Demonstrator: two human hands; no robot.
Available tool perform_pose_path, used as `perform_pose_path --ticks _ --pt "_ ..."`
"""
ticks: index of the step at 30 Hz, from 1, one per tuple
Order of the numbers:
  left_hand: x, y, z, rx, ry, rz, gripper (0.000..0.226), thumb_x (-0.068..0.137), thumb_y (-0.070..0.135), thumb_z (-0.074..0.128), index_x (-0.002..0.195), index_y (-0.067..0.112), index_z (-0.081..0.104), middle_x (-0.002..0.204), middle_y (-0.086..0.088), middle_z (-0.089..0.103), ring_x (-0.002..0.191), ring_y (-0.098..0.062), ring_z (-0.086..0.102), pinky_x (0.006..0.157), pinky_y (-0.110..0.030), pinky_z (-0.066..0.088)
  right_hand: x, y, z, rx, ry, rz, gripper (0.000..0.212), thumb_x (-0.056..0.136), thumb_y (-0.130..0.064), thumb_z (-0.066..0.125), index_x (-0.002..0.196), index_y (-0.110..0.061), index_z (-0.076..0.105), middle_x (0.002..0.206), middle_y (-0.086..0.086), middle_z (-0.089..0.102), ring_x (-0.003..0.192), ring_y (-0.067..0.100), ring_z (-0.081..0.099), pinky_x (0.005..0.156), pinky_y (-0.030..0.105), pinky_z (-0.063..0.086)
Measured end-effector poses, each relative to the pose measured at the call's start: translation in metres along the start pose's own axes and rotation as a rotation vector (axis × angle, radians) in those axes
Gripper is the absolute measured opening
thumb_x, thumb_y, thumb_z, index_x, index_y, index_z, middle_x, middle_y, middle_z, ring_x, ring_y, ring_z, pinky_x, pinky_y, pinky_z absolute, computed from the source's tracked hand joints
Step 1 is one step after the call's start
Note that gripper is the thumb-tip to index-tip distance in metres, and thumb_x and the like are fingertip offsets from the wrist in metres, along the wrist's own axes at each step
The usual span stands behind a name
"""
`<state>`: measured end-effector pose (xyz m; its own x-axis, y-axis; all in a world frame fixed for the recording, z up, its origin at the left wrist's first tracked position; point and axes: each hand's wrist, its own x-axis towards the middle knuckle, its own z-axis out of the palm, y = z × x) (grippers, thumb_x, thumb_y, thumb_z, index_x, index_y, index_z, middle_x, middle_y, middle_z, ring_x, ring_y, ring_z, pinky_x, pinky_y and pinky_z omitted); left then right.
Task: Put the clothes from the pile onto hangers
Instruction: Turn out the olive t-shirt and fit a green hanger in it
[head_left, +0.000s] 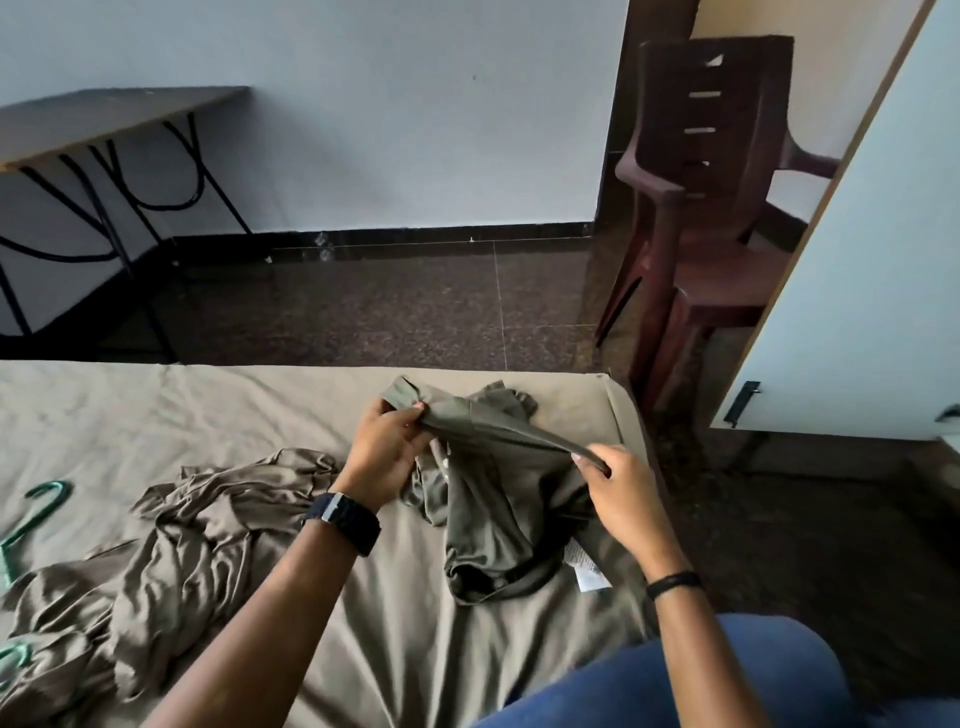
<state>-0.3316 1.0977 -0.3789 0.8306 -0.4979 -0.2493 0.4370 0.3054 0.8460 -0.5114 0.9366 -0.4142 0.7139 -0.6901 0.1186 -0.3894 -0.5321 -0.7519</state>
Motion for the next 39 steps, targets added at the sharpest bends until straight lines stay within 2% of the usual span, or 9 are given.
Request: perform_pose_path --ticks 6,11,14,19,24,27,31,36,39 --pt "-0.013 -0.036 -0.010 1.017 -0.007 0.195 0.008 0.090 0.017 0.063 0.092 0.015 0.056 0.091 -0.008 0.065 0.071 -0.014 0.059 0.063 -0.029 0.050 0.007 -0.008 0.000 -0.028 -0.062 0.124 0.028 0.095 -0.017 0.051 0.067 -0.014 0.051 0.067 0.006 0.057 0.072 0.032 0.057 0.065 0.037 0.044" --pt "-0.042 -0.067 0.015 1.426 -0.448 0.128 0.064 0.078 0.042 0.074 0.127 0.013 0.046 0.123 -0.004 0.055 0.106 -0.018 0.056 0.092 -0.028 0.046 0.007 -0.040 -0.012 0.957 -0.200 0.409 0.028 0.099 -0.010 0.043 0.076 -0.008 0.059 0.053 0.006 0.063 0.045 0.016 0.063 0.042 0.025 0.051" --pt "-0.045 -0.090 0.018 1.553 -0.366 0.209 0.074 0.083 0.037 0.068 0.140 0.007 0.031 0.134 -0.012 0.045 0.123 -0.029 0.048 0.100 -0.038 0.040 0.020 -0.049 -0.024 1.342 -0.163 0.465 0.022 0.100 -0.008 0.040 0.088 -0.004 0.059 0.060 0.005 0.066 0.052 0.013 0.065 0.046 0.024 0.053" --pt "-0.032 -0.079 0.027 1.084 -0.252 0.136 0.009 0.095 0.013 0.053 0.092 0.007 0.059 0.078 -0.001 0.060 0.075 -0.021 0.058 0.062 -0.028 0.041 0.037 -0.031 -0.029 1.024 -0.216 0.411 0.048 0.100 -0.012 0.045 0.145 -0.011 0.030 0.130 0.017 0.053 0.115 0.032 0.056 0.085 0.039 0.052" --pt "-0.030 -0.050 0.042 0.430 -0.220 -0.044 0.015 0.096 0.004 0.048 0.100 0.017 0.041 0.082 -0.006 0.061 0.055 -0.009 0.061 0.043 -0.024 0.046 0.016 -0.026 -0.011 0.645 -0.110 0.271 0.024 0.096 -0.014 0.052 0.119 -0.005 0.056 0.093 0.009 0.062 0.079 0.019 0.062 0.066 0.027 0.049" --pt "-0.021 -0.041 0.050 0.346 -0.253 -0.003 0.027 0.097 -0.001 0.042 0.116 0.018 0.038 0.089 -0.009 0.063 0.064 -0.014 0.064 0.051 -0.030 0.052 0.000 -0.021 0.006 0.449 -0.138 0.165 0.032 0.084 -0.040 0.068 0.109 -0.022 0.058 0.089 -0.002 0.067 0.084 0.013 0.064 0.073 0.025 0.049" --pt "-0.014 -0.033 0.057 0.290 -0.342 -0.022 0.029 0.098 -0.003 0.035 0.107 0.014 0.056 0.091 -0.006 0.065 0.072 -0.013 0.063 0.060 -0.027 0.054 -0.013 -0.010 0.019 0.191 -0.266 0.109 0.039 0.079 -0.030 0.076 0.104 -0.024 0.047 0.092 -0.006 0.059 0.085 0.011 0.058 0.065 0.007 0.042" --pt "-0.003 -0.022 0.055 0.123 -0.295 -0.058 0.035 0.096 -0.007 0.032 0.105 0.009 0.062 0.092 -0.008 0.064 0.078 -0.014 0.060 0.065 -0.023 0.054 -0.019 0.002 0.028 0.064 -0.375 0.012 0.014 0.085 -0.022 0.065 0.093 -0.011 0.063 0.087 0.004 0.068 0.082 0.016 0.063 0.075 0.033 0.049" --pt "0.003 -0.016 0.047 0.108 -0.285 -0.023 0.045 0.091 -0.015 0.028 0.116 0.008 0.058 0.098 -0.011 0.062 0.083 -0.017 0.061 0.071 -0.029 0.055 -0.017 -0.002 0.023 0.062 -0.269 0.015 0.006 0.088 -0.017 0.056 0.081 -0.017 0.057 0.067 -0.002 0.058 0.057 0.001 0.055 0.052 0.017 0.042"
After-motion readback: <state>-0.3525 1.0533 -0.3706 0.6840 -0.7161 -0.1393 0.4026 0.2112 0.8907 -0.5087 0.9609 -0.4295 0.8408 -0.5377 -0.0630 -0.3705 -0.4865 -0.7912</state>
